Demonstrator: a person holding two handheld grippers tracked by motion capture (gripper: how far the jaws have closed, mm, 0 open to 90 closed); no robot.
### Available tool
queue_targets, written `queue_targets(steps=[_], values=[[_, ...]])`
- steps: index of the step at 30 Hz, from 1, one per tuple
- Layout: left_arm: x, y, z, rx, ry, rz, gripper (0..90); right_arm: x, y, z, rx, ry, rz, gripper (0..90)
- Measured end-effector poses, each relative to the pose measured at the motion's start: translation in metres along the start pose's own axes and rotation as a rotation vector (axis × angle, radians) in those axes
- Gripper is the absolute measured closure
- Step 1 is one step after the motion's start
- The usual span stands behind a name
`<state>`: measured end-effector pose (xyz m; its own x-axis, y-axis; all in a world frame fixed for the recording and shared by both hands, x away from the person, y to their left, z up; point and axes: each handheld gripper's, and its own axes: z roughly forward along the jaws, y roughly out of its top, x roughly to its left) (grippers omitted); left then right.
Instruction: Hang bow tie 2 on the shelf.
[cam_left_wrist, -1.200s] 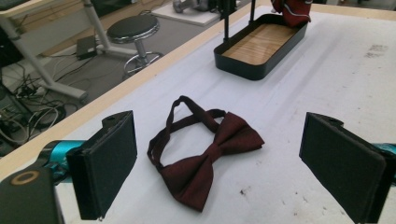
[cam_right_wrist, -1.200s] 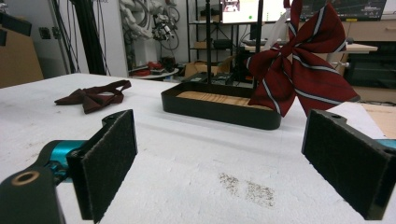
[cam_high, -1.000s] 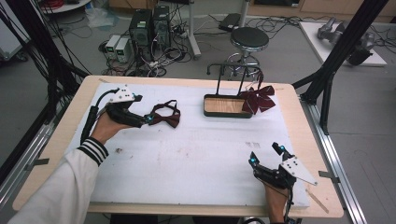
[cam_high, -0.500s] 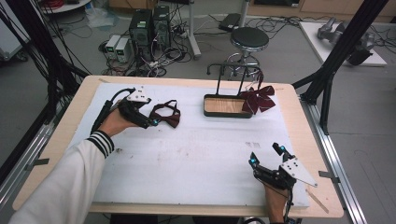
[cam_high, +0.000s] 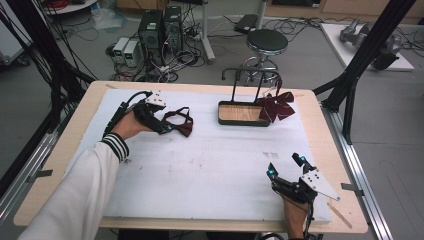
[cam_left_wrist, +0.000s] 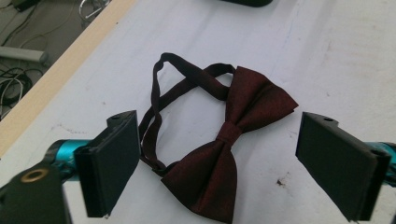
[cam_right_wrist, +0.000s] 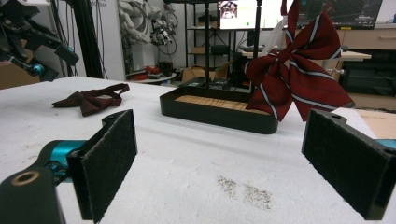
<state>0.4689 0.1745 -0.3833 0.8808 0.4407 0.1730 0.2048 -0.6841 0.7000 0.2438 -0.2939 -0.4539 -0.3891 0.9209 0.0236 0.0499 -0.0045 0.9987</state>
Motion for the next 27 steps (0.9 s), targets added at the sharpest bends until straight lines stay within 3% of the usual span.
queue_targets(steps=[8,19,27], values=[[0.003,0.0,0.011,0.042,0.006,0.021,15.6,0.0,0.0,-0.001,-0.008,-0.006,0.005,9.4],[-0.001,0.001,0.032,0.126,-0.034,0.064,18.5,0.0,0.0,-0.001,-0.013,-0.007,0.0,9.4],[0.0,-0.002,0.039,0.153,-0.049,0.059,23.2,0.0,0.0,-0.001,-0.014,-0.006,0.003,9.4]])
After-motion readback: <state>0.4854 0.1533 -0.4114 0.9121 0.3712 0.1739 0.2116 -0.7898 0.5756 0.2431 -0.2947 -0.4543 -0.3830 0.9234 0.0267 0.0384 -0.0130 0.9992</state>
